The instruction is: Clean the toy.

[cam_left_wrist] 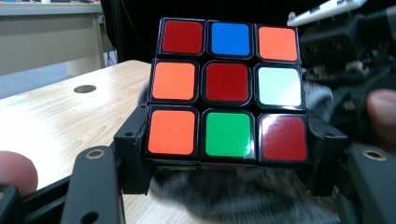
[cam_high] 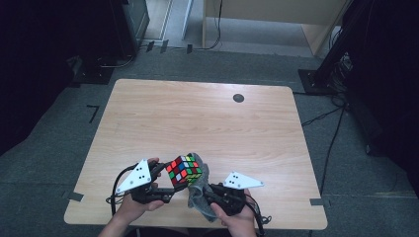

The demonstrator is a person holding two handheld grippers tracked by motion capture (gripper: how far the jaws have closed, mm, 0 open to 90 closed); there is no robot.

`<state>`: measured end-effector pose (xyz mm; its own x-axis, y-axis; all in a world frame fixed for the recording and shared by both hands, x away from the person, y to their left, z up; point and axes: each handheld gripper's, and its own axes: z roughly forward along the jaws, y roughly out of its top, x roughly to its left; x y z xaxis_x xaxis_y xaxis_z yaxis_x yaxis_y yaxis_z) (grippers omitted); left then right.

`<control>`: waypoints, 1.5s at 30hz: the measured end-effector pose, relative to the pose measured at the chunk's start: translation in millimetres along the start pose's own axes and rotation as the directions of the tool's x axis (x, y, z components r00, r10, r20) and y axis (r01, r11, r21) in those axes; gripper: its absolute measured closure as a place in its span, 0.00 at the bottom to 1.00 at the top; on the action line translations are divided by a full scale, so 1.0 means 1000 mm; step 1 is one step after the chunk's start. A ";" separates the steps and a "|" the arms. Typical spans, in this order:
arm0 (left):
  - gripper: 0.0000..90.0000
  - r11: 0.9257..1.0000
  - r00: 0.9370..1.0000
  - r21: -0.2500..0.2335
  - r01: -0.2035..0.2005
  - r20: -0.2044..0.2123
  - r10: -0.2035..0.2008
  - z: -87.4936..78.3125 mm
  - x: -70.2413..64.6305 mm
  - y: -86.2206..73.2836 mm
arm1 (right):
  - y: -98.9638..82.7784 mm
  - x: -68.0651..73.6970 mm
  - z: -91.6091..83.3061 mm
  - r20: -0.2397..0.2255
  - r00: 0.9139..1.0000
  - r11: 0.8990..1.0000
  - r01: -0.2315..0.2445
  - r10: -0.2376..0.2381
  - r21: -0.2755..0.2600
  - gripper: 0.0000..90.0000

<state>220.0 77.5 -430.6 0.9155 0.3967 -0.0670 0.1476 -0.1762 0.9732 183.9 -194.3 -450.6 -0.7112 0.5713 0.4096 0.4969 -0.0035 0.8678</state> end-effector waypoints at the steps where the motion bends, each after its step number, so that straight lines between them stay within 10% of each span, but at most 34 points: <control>1: 0.38 1.000 1.000 0.004 -0.002 0.000 0.002 0.001 -0.001 0.000 | 0.003 -0.002 -0.004 0.009 1.000 1.000 -0.009 0.010 -0.025 0.89; 6: 0.38 1.000 1.000 0.004 -0.005 0.008 0.005 0.002 -0.003 0.000 | 0.006 -0.004 -0.013 0.031 1.000 0.998 0.008 -0.006 -0.069 0.89; 14: 0.38 1.000 1.000 0.002 0.003 0.000 -0.003 0.000 0.000 0.000 | -0.007 0.008 0.010 0.004 0.997 0.996 0.074 -0.074 0.044 0.89; 20: 0.38 1.000 1.000 0.006 -0.004 0.005 0.003 0.000 -0.001 0.000 | 0.007 -0.003 -0.014 0.043 0.998 0.995 0.043 -0.039 -0.087 0.89; 29: 0.38 0.999 0.999 -0.031 0.033 -0.019 -0.034 -0.004 0.003 0.002 | -0.015 0.016 0.021 -0.058 0.994 0.994 0.100 -0.097 0.053 0.88; 36: 0.38 0.997 0.995 -0.052 0.058 -0.080 -0.062 0.005 -0.005 -0.002 | -0.017 0.035 0.029 -0.119 0.986 0.992 0.121 -0.119 0.016 0.88; 41: 0.38 0.996 0.992 -0.043 0.075 -0.099 -0.079 0.007 -0.003 -0.004 | -0.020 0.027 0.028 -0.088 0.993 0.997 0.083 -0.083 -0.003 0.89; 45: 0.38 0.994 0.990 -0.061 0.085 -0.104 -0.091 0.002 0.000 -0.002 | -0.021 0.016 0.025 0.024 0.996 0.996 0.089 -0.090 0.012 0.89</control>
<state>220.5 76.1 -432.9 0.8545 0.5023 -0.1323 0.2017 -0.0861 0.9757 173.8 -164.6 -469.5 -0.7408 0.5887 0.3234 0.4373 0.0574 0.8975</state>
